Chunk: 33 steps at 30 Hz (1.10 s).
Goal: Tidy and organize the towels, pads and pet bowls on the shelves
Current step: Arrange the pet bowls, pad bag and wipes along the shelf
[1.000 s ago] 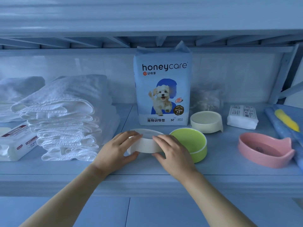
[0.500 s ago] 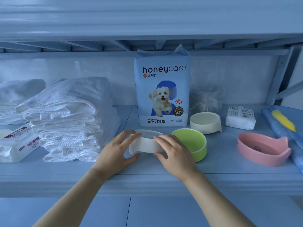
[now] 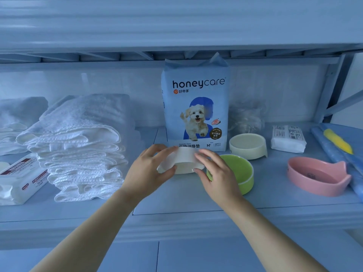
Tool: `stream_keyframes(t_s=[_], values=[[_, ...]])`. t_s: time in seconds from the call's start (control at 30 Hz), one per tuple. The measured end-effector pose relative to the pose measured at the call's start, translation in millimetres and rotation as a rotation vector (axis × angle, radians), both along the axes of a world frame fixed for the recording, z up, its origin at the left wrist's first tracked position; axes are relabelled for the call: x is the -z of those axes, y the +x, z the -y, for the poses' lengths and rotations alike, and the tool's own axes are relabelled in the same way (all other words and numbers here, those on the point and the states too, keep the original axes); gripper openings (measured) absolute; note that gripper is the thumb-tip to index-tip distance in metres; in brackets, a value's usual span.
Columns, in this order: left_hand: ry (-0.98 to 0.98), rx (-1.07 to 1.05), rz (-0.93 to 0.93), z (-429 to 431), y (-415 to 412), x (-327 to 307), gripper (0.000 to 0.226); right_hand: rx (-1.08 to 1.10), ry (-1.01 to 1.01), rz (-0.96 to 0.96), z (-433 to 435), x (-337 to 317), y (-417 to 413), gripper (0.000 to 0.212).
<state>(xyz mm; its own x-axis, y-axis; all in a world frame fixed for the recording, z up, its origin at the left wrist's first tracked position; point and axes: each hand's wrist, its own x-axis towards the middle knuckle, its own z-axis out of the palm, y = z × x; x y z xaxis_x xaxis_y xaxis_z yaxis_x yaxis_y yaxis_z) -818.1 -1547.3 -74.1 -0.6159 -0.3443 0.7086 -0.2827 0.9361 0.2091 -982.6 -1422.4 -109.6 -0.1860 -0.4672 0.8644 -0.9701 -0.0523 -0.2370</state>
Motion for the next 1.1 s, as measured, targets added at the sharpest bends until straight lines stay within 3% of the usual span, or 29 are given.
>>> stream_keyframes(t_s=[0.23, 0.53, 0.73, 0.97, 1.1], values=[[0.231, -0.037, -0.063, -3.6, -6.2, -17.3, 0.043, 0.011, 0.027, 0.002, 4.5, -5.4, -2.0, 0.036], [0.262, -0.120, -0.110, 4.6, -5.9, -24.9, 0.032, -0.052, 0.065, -0.075, 19.2, 3.8, 15.7, 0.028], [0.278, -0.161, -0.051, 3.6, -10.9, -28.6, 0.030, -0.064, 0.133, -0.024, 19.3, 8.1, 17.6, 0.032], [0.309, -0.278, -0.040, 3.0, -18.4, -30.0, 0.038, -0.106, 0.233, -0.013, 19.9, 8.8, 21.9, 0.039], [0.362, -0.294, -0.026, 3.5, -22.4, -28.4, 0.040, -0.188, 0.336, 0.050, 20.4, 3.1, 30.9, 0.060]])
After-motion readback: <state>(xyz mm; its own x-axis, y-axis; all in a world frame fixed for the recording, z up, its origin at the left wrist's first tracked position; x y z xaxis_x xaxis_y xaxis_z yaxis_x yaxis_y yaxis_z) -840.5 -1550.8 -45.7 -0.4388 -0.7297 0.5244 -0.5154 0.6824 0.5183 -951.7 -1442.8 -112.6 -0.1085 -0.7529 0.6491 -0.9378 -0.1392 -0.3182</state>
